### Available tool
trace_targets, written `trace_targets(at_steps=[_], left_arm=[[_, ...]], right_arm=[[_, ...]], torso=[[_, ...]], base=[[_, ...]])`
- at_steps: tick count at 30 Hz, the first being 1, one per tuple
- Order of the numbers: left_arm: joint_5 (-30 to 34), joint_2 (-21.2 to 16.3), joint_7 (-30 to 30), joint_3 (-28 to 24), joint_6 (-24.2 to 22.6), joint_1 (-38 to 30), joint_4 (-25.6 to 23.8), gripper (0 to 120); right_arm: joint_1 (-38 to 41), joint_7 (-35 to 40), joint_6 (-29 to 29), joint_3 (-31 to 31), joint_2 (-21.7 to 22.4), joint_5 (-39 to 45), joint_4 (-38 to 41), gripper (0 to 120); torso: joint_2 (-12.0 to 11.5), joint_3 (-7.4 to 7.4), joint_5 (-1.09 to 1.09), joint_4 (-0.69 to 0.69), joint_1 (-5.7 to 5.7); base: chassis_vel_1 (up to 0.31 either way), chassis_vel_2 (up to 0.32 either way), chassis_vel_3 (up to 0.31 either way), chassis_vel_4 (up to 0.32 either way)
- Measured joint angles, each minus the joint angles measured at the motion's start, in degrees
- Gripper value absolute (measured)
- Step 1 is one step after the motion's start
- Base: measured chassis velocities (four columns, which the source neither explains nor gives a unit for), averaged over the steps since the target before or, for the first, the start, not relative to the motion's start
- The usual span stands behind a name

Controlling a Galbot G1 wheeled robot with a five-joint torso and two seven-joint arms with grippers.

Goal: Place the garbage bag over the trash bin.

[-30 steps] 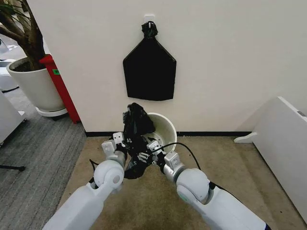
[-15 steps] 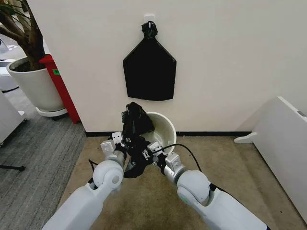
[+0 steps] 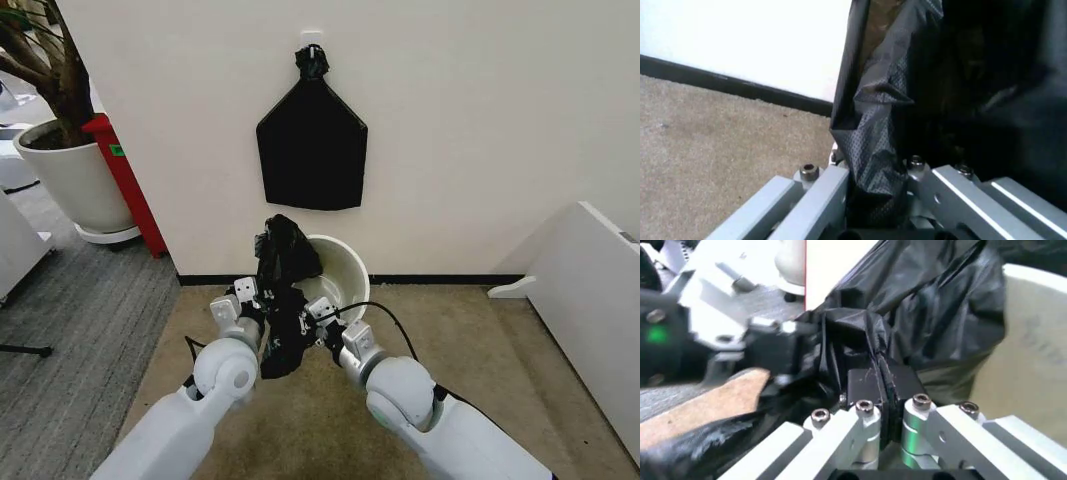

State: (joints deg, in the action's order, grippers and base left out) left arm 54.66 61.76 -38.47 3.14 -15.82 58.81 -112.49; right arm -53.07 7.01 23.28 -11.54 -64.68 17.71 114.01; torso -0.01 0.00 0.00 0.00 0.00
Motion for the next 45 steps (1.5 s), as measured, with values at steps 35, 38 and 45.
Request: trace_targets(at_steps=[35, 38, 45], left_arm=[[-1.15, -0.66, 0.92, 2.09, 1.13, 4.91, -2.28, 1], [-1.19, -0.7, 1.09, 2.25, 1.29, 5.4, -2.31, 1], [-1.51, -0.77, 1.51, 2.61, 1.75, 6.32, -2.25, 1]], right_arm=[[-4.09, 1.48, -5.16, 10.86, 5.93, 1.28, 0.13, 0], [-4.55, 1.37, -5.45, 11.74, 6.04, 1.24, 0.02, 0], [-5.58, 1.04, -6.1, 13.86, 5.89, 0.0, -0.35, 0]], torso=[[0.0, 0.0, 0.01, 0.0, 0.0], [0.0, 0.0, 0.01, 0.0, 0.0], [0.0, 0.0, 0.01, 0.0, 0.0]], base=[[0.0, 0.0, 0.0, 0.0], [0.0, 0.0, 0.0, 0.0], [0.0, 0.0, 0.0, 0.0]])
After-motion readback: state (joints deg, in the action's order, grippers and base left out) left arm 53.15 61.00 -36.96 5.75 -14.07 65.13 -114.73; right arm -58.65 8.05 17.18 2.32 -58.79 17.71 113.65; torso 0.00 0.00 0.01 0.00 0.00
